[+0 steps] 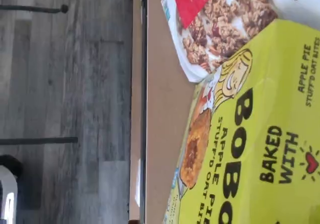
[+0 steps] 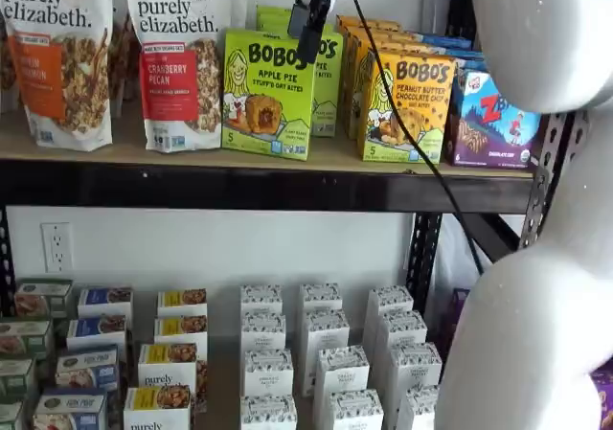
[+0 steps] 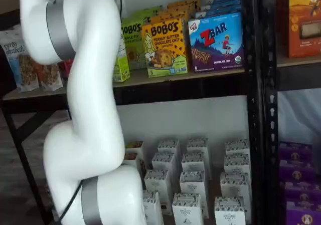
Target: Pick the green box on the top shelf, the fourth from the left
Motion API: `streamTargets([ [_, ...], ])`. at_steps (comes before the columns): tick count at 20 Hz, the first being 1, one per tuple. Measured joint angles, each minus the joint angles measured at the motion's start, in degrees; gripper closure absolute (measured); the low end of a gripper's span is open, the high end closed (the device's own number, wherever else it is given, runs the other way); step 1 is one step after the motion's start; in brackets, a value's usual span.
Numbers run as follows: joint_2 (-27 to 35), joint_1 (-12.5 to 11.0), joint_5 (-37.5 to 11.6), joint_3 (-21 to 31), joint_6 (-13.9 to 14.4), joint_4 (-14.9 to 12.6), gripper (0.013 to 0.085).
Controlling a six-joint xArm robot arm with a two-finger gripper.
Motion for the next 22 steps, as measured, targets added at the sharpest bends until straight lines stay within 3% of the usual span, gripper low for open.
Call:
streamTargets([
  [22, 3.6, 1.5, 2.8, -3.8, 0.8, -3.4, 0.0130],
])
